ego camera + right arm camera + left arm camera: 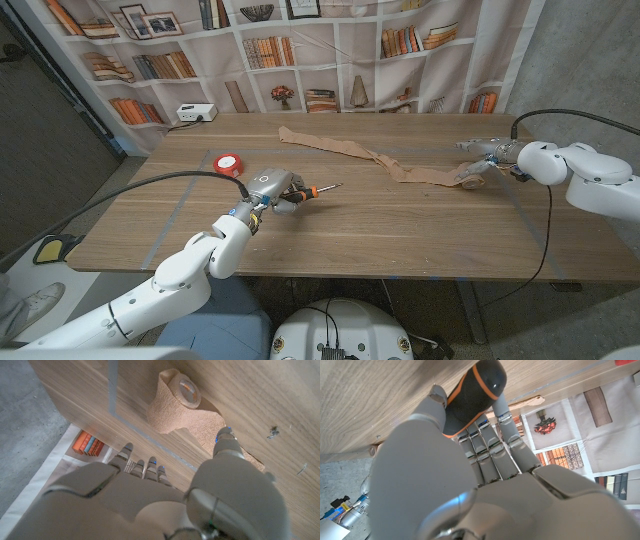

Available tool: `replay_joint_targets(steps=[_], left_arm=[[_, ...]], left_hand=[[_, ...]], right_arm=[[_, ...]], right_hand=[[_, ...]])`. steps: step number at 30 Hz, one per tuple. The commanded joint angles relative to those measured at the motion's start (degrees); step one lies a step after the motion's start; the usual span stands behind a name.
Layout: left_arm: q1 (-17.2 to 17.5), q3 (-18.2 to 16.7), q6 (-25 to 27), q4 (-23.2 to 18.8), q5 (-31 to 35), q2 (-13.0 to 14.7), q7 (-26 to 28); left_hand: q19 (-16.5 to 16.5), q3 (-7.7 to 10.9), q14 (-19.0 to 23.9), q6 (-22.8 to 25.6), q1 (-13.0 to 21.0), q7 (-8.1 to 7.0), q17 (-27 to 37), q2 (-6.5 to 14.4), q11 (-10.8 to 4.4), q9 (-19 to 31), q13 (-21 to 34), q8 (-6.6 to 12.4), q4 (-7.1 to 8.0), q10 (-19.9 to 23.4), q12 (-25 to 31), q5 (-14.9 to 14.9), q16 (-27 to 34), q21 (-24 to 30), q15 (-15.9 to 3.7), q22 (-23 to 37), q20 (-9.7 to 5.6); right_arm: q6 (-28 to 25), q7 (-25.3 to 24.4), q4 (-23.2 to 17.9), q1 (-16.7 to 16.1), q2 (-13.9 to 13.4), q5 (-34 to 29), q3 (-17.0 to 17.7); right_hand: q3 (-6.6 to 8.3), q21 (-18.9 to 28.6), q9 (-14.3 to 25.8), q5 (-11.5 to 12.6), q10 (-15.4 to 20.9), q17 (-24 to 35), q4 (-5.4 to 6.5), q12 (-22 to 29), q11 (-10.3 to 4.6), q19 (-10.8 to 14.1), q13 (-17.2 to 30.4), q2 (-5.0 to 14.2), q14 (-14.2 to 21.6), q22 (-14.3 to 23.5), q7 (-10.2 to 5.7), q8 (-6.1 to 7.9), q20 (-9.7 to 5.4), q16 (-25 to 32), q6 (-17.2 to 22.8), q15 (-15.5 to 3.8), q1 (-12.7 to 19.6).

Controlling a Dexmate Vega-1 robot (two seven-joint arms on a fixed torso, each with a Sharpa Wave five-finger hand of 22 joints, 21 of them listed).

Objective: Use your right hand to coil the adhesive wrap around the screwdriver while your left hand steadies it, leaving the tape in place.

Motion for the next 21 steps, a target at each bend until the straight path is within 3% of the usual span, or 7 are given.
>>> replay_joint_targets(steps=[1,7,14,21], left_arm=[[0.2,0.0,0.3,0.2,-0.5,-0.3,0.3],[0.0,0.5,0.6,0.6,-0.2,-0.4,0.2],[0.0,0.6,0.6,0.9,-1.0,-0.6,0.4],[0.0,0.4,0.5,1.2,-2.3,-0.9,0.6]], left_hand=[[0.0,0.57,0.9,1.3,12.1,0.59,0.2,12.4,0.27,2.2,0.2,0.44,0.26,0.3,-0.1,0.3,0.0,0.7,-0.5,0.0,-0.09],[0.0,0.59,0.9,1.3,12.1,0.61,0.2,12.4,0.26,2.2,0.3,0.4,0.26,0.4,-0.1,0.3,0.0,0.8,-0.5,0.0,-0.1],[-0.1,0.61,0.9,1.4,12.1,0.61,0.3,12.4,0.28,2.1,0.3,0.36,0.24,0.5,-0.2,0.3,0.0,1.0,-0.49,0.0,-0.05],[-0.2,0.62,1.0,1.5,12.1,0.65,0.3,12.4,0.32,2.1,0.3,0.33,0.24,0.5,-0.2,0.3,0.0,1.2,-0.5,0.0,-0.06]], right_arm=[[1.0,3.6,2.0,1.9,0.7,-2.2,-1.4],[1.3,5.7,2.7,3.3,1.3,-3.8,-2.4],[1.8,8.0,3.8,5.1,1.9,-5.9,-3.5],[2.7,9.8,4.6,6.4,2.4,-7.9,-4.5]], right_hand=[[0.24,0.2,0.2,0.6,0.3,0.0,0.18,0.2,0.72,0.6,0.1,0.37,-1.0,0.1,0.39,0.24,0.08,0.4,0.0,-0.97,1.1],[0.63,0.2,0.2,0.7,0.0,-0.1,0.05,0.0,0.81,0.7,0.2,0.86,-1.2,0.1,0.75,0.03,-0.04,0.3,-0.7,-0.68,1.9],[1.29,0.4,0.3,0.7,-0.6,-0.1,-0.18,-0.3,1.01,1.6,0.2,1.53,-0.2,0.1,0.94,0.74,-0.19,0.6,0.8,-0.01,3.3],[1.27,0.2,0.5,0.6,-1.9,-0.1,-0.1,-0.7,1.26,1.5,0.3,1.38,-1.1,0.1,1.51,0.11,-0.25,0.2,-1.0,0.59,3.6]])
